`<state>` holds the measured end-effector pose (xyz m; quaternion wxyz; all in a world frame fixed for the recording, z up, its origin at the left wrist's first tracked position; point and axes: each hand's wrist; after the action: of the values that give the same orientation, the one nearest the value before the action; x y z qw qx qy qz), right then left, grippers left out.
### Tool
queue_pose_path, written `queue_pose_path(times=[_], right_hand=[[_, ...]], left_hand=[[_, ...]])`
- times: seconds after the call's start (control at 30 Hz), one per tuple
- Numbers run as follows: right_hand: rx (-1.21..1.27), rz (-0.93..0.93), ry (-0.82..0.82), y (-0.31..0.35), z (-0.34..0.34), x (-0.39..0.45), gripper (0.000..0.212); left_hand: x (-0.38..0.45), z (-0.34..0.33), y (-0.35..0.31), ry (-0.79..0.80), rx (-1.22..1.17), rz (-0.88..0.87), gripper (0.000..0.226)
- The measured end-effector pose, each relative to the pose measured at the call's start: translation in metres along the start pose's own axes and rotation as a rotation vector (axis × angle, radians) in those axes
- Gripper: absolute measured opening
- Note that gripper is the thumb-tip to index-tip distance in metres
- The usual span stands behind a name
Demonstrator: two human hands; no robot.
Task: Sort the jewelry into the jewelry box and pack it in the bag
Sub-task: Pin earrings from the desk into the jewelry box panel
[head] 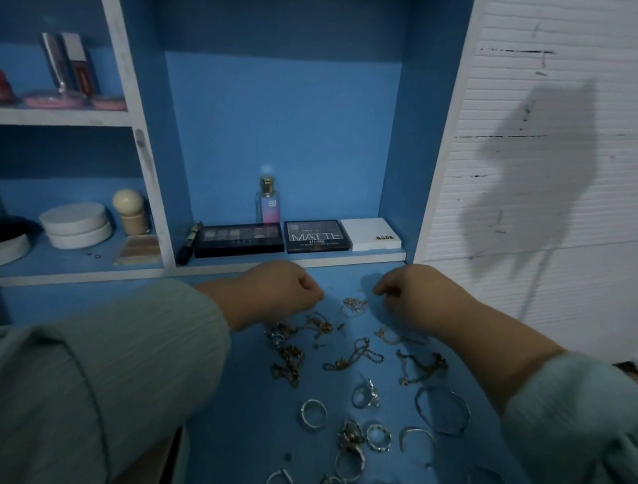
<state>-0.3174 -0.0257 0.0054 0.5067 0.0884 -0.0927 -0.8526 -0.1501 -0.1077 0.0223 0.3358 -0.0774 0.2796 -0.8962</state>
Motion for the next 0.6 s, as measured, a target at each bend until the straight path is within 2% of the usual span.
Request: queue_pose_path(times=[0.13,0.43,0.6], right_hand=[[-0.007,-0.002,0.002,0.007,-0.004,0.022,0.036],[0.006,-0.013,-0.031,0.014,-0.013,0.048,0.012],[-0.027,-0.006,-0.04,0.015,-0.016,0.048,0.013]], left_hand=[[0.007,0.004,0.006,0.035,-0.025,0.008,0.024],[0.023,0.006,0.017,0.037,-0.129,0.046,0.023],[0.028,0.004,0.021,0.002,-0.2,0.087,0.025]])
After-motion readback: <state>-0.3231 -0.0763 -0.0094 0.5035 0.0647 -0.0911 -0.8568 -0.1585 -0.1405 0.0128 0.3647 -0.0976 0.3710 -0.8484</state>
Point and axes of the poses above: each hand's wrist, its own x-axis towards the middle knuckle, its own z-axis out of the back of the hand, y = z × x, and after that the axes turned 10 degrees about -z, right-handed
